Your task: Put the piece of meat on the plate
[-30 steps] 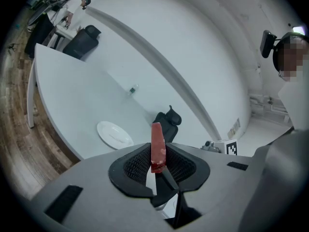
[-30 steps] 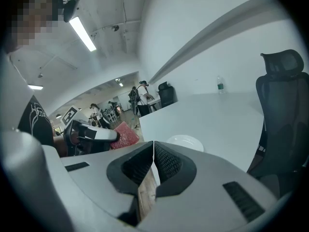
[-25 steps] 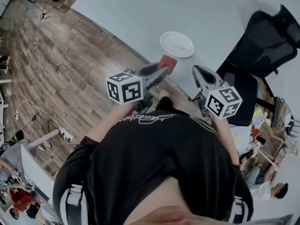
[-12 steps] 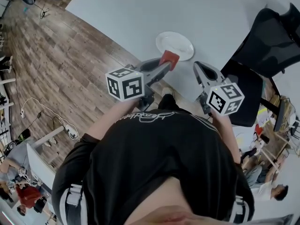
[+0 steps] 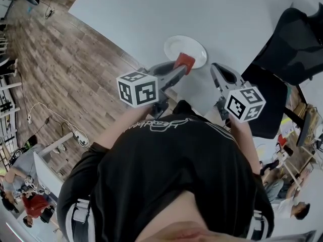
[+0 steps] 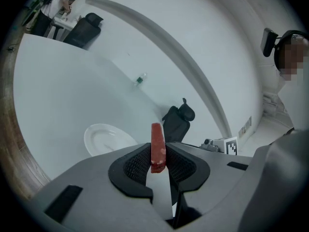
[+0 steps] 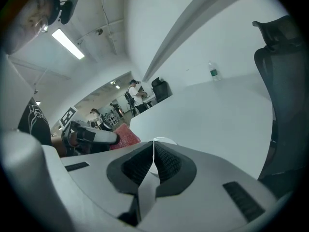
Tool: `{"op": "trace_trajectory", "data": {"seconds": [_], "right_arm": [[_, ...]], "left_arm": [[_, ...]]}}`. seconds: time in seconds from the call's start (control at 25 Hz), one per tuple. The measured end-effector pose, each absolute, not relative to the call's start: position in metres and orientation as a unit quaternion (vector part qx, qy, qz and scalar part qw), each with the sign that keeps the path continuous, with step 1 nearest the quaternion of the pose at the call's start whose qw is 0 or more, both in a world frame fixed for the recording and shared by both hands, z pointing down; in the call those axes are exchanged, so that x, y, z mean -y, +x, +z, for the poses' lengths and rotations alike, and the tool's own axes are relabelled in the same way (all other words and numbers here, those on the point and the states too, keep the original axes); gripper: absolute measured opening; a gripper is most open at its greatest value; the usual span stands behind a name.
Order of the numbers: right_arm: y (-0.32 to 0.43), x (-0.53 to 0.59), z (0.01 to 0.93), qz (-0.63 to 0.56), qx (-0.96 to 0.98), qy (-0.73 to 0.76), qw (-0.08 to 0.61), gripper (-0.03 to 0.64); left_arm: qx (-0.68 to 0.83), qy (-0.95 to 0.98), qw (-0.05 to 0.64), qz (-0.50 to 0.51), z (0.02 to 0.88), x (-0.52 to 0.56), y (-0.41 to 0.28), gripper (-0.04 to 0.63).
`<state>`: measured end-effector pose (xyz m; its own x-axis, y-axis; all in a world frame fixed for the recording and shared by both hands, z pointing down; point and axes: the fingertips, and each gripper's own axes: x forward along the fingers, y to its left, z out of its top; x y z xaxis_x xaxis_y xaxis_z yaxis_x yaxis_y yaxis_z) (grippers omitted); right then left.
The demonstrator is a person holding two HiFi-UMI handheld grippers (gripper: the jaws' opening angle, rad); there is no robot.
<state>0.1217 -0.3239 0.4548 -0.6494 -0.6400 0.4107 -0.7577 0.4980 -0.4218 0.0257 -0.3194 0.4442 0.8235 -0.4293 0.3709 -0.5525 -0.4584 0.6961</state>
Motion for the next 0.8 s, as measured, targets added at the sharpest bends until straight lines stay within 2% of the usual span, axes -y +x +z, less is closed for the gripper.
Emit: {"op": "trace_trajectory", "data": {"seconds": [0.8], "right_arm": [[0.121,0.344,0.482,0.313,0.872,0.357,0.120,0.012]], "left_arm": [[0.322,0.833,0.435,0.114,0.498,0.356,0.045,0.092]]}}
